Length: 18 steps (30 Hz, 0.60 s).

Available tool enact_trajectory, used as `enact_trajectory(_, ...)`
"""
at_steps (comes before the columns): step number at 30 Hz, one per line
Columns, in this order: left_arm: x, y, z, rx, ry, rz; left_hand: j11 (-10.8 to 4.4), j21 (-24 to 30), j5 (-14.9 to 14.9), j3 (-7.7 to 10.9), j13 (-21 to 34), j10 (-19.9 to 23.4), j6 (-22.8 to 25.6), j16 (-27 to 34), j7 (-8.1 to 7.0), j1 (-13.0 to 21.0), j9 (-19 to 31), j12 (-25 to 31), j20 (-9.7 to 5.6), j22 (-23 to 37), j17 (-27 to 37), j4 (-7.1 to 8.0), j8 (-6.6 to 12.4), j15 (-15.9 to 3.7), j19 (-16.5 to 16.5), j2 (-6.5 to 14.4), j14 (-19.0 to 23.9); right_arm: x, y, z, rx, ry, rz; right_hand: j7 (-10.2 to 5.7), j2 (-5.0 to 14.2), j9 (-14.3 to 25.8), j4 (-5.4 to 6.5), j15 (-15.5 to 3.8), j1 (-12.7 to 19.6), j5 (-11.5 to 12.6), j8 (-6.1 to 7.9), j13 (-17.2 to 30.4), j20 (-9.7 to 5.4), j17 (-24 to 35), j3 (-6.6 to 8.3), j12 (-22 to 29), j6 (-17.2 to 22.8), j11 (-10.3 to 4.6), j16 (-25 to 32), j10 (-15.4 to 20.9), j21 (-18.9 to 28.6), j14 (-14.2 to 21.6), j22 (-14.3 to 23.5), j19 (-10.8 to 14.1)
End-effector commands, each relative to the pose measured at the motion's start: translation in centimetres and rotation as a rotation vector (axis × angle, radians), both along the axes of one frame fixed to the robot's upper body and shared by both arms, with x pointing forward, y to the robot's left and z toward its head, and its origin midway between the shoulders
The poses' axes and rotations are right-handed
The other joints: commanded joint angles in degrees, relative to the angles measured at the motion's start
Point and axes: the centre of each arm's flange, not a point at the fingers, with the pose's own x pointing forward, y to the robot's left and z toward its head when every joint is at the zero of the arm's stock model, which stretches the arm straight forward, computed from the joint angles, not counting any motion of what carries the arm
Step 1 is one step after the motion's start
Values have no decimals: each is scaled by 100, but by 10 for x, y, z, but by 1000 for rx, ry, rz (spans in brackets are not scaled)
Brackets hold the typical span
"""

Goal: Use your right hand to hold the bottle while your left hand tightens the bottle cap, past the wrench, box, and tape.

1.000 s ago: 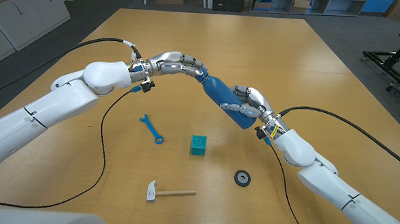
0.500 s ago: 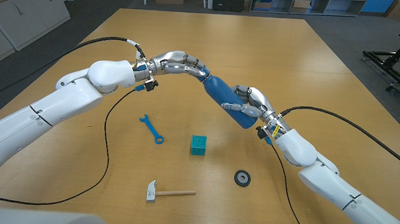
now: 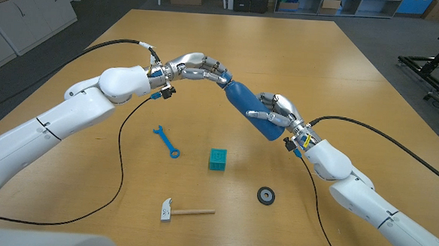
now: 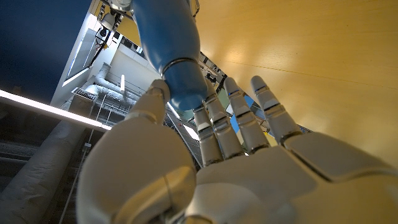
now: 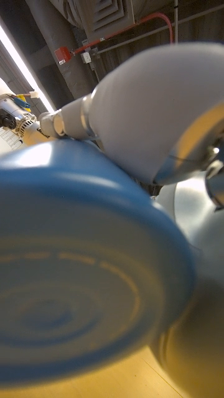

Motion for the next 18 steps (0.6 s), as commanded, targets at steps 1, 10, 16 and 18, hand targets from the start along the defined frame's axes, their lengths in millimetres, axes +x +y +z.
enact_trajectory(1,5,-6,-4,-25,-26,-56,-392,-12,34,294,18,339,152,-29,-127,640,29,-6,-54,-1,7,-15,69,-837,47,552,70,7,10,7,20,89,207,-1400,1562,15,59,-1190,1541,32,34,9,-863,39,159,42,1499,-1323,-12,1389,56,822,-1,41)
enact_trajectory(10,7,-16,-2,-2,-52,-86,-500,-31,56,359,33,539,410,-32,-397,1064,18,-23,-186,-1,48,-71,157,-942,118,624,170,9,21,10,1,160,346,-1400,1567,12,57,-1188,1547,30,28,-14,-864,54,169,11,1489,-1321,-5,1408,88,877,-14,84)
enact_trajectory(16,6,-18,0,34,-62,-87,-510,-64,85,367,29,629,431,-34,-521,1495,5,-79,-274,-3,83,-86,147,-980,110,678,188,9,21,11,0,191,398,-1388,1555,11,49,-1189,1552,27,27,-29,-864,60,175,-10,1493,-1323,-13,1419,104,891,-25,102)
enact_trajectory(18,6,-17,0,43,-62,-87,-509,-74,93,366,30,627,414,-41,-530,1596,2,-99,-287,-4,87,-87,134,-985,95,688,176,9,20,11,1,194,402,-1390,1553,10,52,-1184,1547,26,28,-23,-864,62,173,-10,1496,-1324,-13,1419,107,896,-27,105)
